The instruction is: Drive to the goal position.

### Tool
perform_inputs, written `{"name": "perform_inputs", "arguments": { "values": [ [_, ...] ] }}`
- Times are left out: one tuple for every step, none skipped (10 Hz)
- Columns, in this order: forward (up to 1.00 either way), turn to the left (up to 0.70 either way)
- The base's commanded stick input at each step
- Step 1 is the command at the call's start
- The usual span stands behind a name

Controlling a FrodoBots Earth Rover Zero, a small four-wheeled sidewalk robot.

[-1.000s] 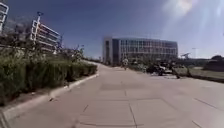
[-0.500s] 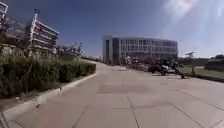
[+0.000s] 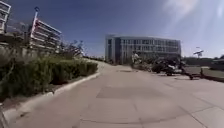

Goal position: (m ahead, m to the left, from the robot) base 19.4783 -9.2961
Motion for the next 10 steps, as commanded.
{"name": "perform_inputs", "arguments": {
  "values": [
    [0.7,0.01],
    [0.7,0.01],
    [0.7,0.01],
    [0.7,0.01],
    [0.7,0.01],
    [0.7,0.01],
    [0.7,0.01],
    [0.7,0.01],
    [0.7,0.01],
    [0.7,0.05]
  ]
}}
